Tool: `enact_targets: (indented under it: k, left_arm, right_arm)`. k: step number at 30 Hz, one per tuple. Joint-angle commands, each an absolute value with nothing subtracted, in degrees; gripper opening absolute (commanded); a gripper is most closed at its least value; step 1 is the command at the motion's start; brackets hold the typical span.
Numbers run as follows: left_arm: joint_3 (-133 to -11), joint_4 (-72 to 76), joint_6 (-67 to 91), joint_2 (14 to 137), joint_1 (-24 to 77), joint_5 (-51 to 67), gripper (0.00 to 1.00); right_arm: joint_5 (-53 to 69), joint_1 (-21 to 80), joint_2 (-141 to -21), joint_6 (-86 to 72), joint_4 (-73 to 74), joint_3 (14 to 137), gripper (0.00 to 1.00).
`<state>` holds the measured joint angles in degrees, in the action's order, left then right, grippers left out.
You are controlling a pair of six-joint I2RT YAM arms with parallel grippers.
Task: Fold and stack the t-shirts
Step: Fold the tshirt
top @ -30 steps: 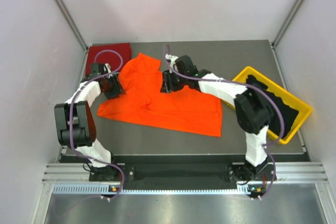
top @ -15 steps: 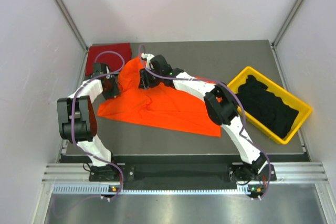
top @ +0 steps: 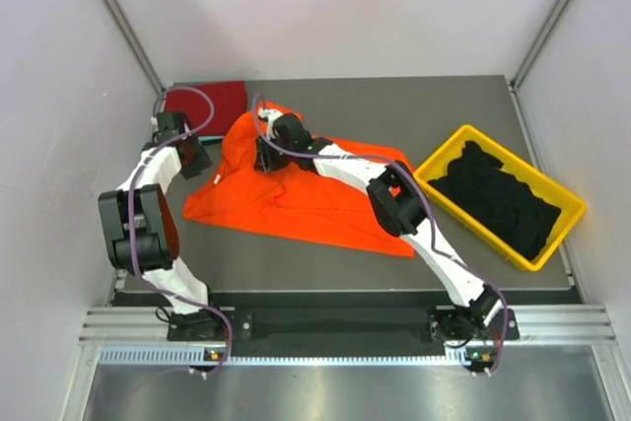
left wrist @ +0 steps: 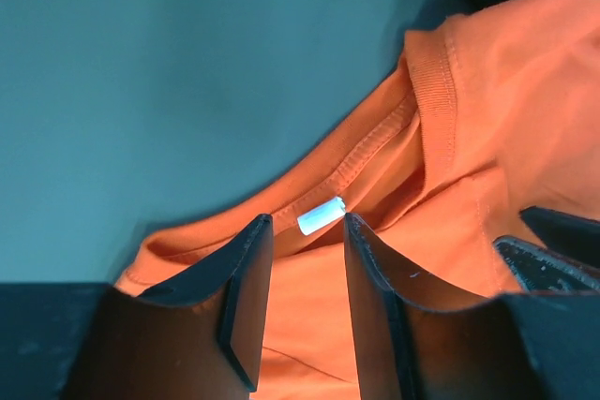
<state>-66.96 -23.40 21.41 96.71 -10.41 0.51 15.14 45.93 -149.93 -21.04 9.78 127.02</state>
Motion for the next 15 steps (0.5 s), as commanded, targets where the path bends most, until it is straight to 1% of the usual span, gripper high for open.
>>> enact_targets:
  k: [1,4,6,11,14,15]
  left_arm:
    - [-68.5,-21.3,22.2,98.8,-11.8,3.4,0.41]
    - [-70.7,-23.5,18.9,102.8,-11.9,6.0,0.40]
    - [-70.2,-22.8,17.4,104.0,-12.0,7.6,0.40]
    - [-69.6,-21.6,15.6,105.6,-11.9,6.8,0.39]
    - [-70.0,-22.1,15.3,106.8,-11.9,6.2,0.36]
    - [-70.0,-22.3,15.2,107.1,-12.0,6.1,0.32]
  right_arm:
    - [14.3,48.6,-150.9,-20.2,6.5,130.3,0.38]
    - [13.8,49.1,-151.2,-19.9,6.2,130.3,0.38]
    - [13.6,49.0,-151.3,-20.0,6.3,130.3,0.38]
    - [12.7,49.0,-151.4,-19.9,6.1,130.3,0.37]
    - [12.7,49.2,-151.5,-20.0,5.7,130.3,0.36]
    - [12.7,49.1,-151.7,-20.0,5.6,130.5,0.36]
